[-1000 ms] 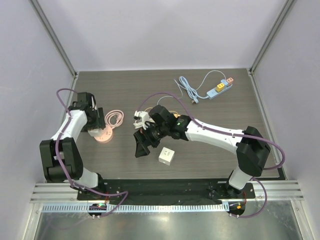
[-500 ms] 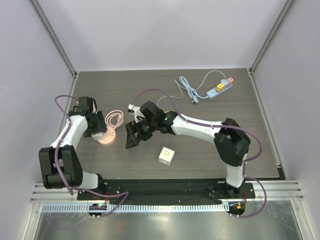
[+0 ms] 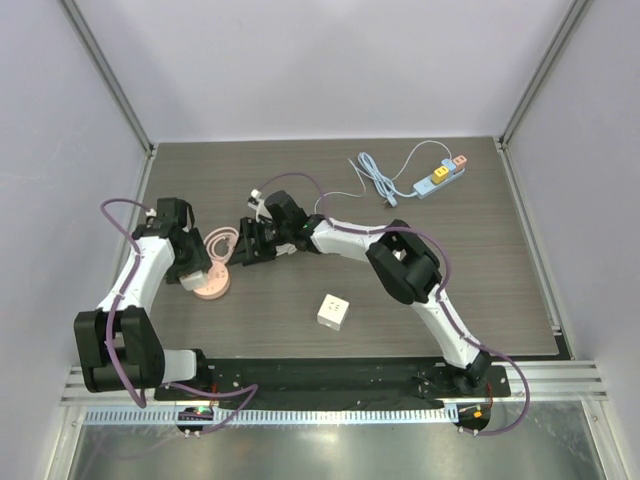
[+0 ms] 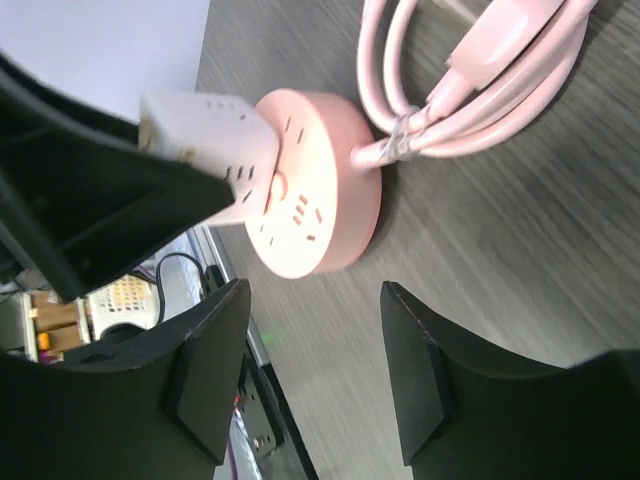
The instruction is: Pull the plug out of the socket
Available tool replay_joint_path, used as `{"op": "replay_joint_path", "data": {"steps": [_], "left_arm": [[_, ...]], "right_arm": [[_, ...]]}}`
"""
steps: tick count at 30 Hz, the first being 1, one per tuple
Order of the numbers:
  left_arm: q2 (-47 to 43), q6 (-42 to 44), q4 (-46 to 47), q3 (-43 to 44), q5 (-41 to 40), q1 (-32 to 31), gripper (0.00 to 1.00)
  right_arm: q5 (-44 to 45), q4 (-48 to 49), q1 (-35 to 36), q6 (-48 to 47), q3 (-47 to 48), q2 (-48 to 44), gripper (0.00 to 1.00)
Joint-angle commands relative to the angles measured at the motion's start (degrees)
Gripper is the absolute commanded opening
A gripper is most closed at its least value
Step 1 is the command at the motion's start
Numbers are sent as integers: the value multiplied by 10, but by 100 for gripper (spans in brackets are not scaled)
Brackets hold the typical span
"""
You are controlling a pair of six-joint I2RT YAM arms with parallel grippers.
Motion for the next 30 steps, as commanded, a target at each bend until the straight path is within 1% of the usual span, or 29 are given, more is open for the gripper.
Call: {"op": "replay_joint_path", "data": {"steps": [1, 3, 11, 15, 17, 23, 24, 25, 26, 27, 29, 30], "left_arm": [[-25, -27, -6, 22, -13, -4, 0], [-28, -35, -5, 19, -12, -6, 0], [-60, -59, 12, -4, 4, -17, 0], [-66, -67, 7, -6, 5, -27, 0], [-68, -71, 4, -4, 6, -30, 0], [-64, -71, 3, -4, 24, -35, 0], [-62, -71, 3, -3, 23, -35, 0], [-62, -71, 2, -2, 24, -51, 0], [-62, -71, 4, -2, 25, -53, 0], [-61, -71, 6, -2, 28, -54, 0], [-59, -71, 7, 0, 28, -59, 0], [-58, -71, 7, 1, 28, -60, 0]], "right_arm": [[-27, 69, 5, 57, 36, 27, 61], [-29, 90, 6, 77, 33, 38, 63], [-10, 87, 26, 68, 51, 84, 61], [11, 34, 38, 34, 102, 110, 60], [20, 18, 42, 12, 113, 118, 60], [25, 9, 51, -10, 122, 137, 59], [25, 7, 51, -11, 126, 140, 56], [27, 5, 51, -12, 128, 144, 52], [28, 1, 51, -12, 130, 146, 42], [28, 1, 51, -12, 134, 149, 35], [36, -15, 52, -11, 137, 156, 21], [38, -27, 53, -11, 147, 158, 18]]}}
